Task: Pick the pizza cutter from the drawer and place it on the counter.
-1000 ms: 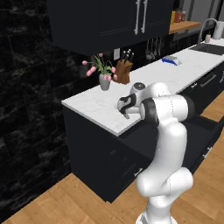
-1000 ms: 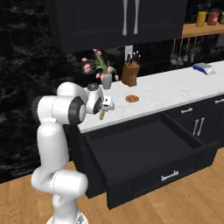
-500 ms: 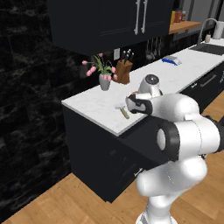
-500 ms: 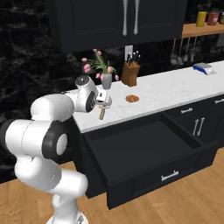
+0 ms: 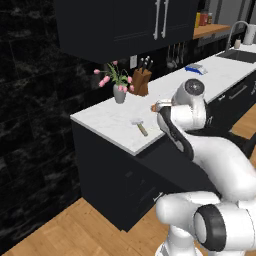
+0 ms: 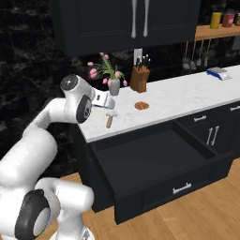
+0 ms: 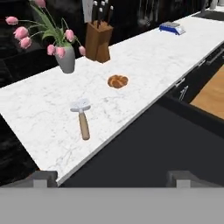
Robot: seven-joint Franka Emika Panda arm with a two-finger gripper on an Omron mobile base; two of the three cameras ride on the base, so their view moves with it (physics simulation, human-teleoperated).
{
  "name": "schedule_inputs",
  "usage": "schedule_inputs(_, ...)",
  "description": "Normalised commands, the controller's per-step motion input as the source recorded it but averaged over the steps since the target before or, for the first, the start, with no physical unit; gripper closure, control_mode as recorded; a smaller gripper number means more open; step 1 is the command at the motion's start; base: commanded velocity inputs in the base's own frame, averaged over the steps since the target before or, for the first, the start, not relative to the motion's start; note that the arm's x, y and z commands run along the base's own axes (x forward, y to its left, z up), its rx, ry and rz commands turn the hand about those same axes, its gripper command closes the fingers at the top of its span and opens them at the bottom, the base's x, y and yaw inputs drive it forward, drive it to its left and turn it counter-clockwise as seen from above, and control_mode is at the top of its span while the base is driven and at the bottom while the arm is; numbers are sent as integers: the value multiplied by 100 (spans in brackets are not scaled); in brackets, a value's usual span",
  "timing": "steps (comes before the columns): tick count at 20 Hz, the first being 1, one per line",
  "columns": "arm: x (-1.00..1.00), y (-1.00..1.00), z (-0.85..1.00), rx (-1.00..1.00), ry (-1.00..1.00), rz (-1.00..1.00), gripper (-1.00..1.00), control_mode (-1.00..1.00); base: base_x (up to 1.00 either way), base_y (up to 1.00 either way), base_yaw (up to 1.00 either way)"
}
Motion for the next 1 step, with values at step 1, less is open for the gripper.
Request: schedule_inputs(1,-100,-41,100,15,-38,-7,-100,-100,0,0,0)
